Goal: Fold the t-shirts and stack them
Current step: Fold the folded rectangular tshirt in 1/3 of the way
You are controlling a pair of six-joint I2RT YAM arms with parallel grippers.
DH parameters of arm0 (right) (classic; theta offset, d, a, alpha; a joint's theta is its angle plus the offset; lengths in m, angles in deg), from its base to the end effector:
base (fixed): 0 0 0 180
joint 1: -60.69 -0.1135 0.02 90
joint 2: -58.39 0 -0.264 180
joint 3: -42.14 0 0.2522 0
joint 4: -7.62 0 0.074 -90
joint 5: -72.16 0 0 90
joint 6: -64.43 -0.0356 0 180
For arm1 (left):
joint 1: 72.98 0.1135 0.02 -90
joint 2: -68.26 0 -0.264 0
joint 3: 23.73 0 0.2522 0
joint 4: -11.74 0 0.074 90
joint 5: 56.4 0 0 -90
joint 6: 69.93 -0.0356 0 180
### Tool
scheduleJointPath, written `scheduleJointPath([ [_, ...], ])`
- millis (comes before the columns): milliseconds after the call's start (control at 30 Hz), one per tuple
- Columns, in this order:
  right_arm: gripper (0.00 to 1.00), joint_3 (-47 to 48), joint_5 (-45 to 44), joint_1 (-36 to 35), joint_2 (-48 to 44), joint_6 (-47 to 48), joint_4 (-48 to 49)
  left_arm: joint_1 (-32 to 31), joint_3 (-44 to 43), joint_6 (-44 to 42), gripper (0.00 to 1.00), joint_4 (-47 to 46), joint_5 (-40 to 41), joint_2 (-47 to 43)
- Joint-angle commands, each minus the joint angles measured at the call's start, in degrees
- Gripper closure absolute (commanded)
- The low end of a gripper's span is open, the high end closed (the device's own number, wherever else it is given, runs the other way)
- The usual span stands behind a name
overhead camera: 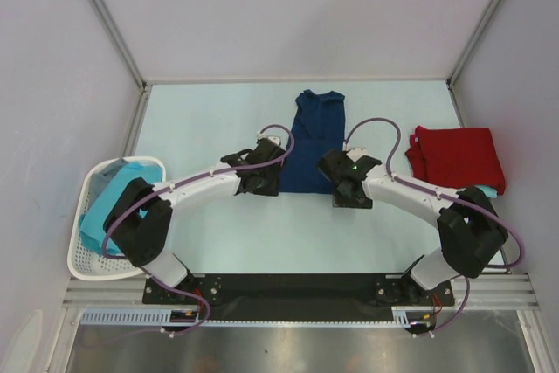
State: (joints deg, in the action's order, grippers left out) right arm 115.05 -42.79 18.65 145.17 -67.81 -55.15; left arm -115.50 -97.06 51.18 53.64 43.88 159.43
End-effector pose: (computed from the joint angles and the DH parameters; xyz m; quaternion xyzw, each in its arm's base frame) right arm 0.2140 0.1727 0.2132 0.0268 0.9697 -0.0829 0.2282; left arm 0.2404 -0.2119 0.2060 0.0723 0.9590 -0.0865 0.2599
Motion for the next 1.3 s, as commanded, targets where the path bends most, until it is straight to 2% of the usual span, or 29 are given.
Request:
scheduleJointPath([
  [0, 0.41, -1.5, -1.33, -1.46, -0.3, -3.64, 2.6, -1.07, 0.16, 0.53, 0.6, -3.62, -0.7, 0.4],
  [400, 0.42, 2.71, -1.86, -1.29, 5.67, -1.89, 5.07, -0.98, -5.02, -0.7, 0.6, -3.09, 0.35, 3.57],
  [700, 0.44, 12.03, -2.91, 0.38, 6.46, 1.45, 3.66, -0.72, -8.98, -1.14, 0.59, -1.51, 1.32, 2.51],
  [867, 0.63, 13.62, -2.74, 2.4, 11.47, 2.69, 4.45, -0.19, -10.04, -0.7, 0.6, -0.28, 0.61, 4.63],
  [900, 0.72, 13.44, -2.47, 2.58, 12.26, 2.69, 4.8, -0.19, -9.6, -0.53, 0.6, -0.54, 0.79, 4.19],
  [1000, 0.81, 12.65, -1.68, 3.63, 13.67, 3.13, 6.99, -0.02, -7.67, -0.44, 0.6, -1.07, 1.58, 2.08],
  [1033, 0.88, 12.65, -1.51, 3.89, 14.2, 3.48, 7.44, 0.07, -7.4, -0.35, 0.6, -0.98, 1.67, 1.64],
  [1100, 0.94, 13.0, -1.07, 4.51, 15.69, 3.92, 8.49, 0.33, -6.35, -0.09, 0.6, -0.98, 2.11, 0.06],
  [1267, 0.99, 14.67, -0.01, 5.3, 17.98, 4.8, 9.55, 0.69, -4.77, 0.0, 0.59, -0.98, 3.25, -2.49],
])
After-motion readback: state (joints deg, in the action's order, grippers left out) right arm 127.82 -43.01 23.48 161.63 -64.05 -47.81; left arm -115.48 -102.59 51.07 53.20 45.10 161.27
